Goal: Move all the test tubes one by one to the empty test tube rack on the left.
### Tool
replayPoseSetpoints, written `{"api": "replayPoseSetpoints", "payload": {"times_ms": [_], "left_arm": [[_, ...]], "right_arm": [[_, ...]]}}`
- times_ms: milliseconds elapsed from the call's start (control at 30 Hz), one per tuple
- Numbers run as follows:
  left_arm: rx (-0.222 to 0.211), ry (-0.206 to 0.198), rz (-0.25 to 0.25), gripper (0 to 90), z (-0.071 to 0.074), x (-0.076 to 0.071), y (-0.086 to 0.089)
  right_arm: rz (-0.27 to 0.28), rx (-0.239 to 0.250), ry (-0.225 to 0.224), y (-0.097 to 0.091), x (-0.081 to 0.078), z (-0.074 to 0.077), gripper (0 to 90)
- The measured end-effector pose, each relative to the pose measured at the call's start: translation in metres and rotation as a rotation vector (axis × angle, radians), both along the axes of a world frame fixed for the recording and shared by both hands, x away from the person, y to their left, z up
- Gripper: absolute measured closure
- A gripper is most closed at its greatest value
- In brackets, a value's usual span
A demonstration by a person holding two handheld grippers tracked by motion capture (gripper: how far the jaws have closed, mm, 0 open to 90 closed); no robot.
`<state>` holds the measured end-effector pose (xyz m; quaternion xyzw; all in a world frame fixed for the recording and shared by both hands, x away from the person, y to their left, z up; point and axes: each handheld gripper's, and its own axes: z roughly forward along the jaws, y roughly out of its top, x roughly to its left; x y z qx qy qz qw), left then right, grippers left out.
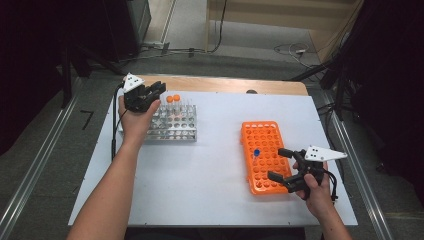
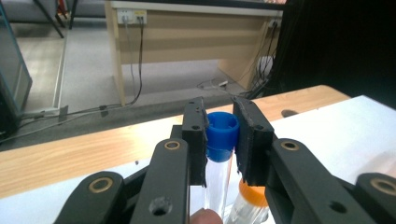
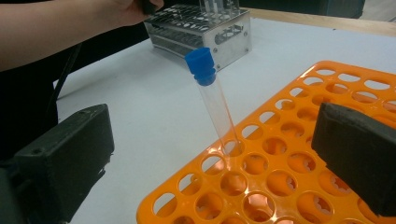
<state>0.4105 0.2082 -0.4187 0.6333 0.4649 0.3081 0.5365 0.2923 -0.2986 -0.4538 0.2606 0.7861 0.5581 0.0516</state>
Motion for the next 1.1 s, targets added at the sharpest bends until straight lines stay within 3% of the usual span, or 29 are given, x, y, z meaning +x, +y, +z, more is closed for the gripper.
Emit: {"api": "replayPoseSetpoints", "payload": {"times_ms": [233, 367, 600, 667, 800, 1000, 1100], "left_arm": [[0.024, 0.017, 0.000, 75.8, -0.009, -0.002, 0.000], [0.012, 0.031, -0.002, 74.0, -0.010, -0.002, 0.001], [0.008, 0.078, 0.022, 47.6, -0.004, -0.010, 0.001], [0.001, 0.084, 0.006, 41.9, -0.001, -0.015, 0.000], [-0.021, 0.092, -0.009, 25.9, 0.002, -0.026, -0.001], [-0.022, 0.097, -0.045, 13.8, 0.000, -0.048, -0.005], [-0.038, 0.102, -0.087, 10.2, -0.001, -0.060, -0.011]], "right_arm": [[0.003, -0.001, -0.006, 0.002, 0.000, 0.000, 0.0], [0.007, -0.004, -0.003, 0.003, -0.001, 0.000, 0.0], [0.006, -0.003, 0.003, 0.006, 0.001, -0.001, 0.0], [0.012, -0.006, 0.000, 0.009, 0.001, -0.001, 0.0], [-0.010, -0.033, 0.012, 0.018, 0.003, -0.001, 7.3], [-0.063, -0.088, 0.024, 0.033, 0.007, -0.001, 24.3], [-0.089, -0.115, 0.032, 0.040, 0.009, -0.002, 31.3]]}}
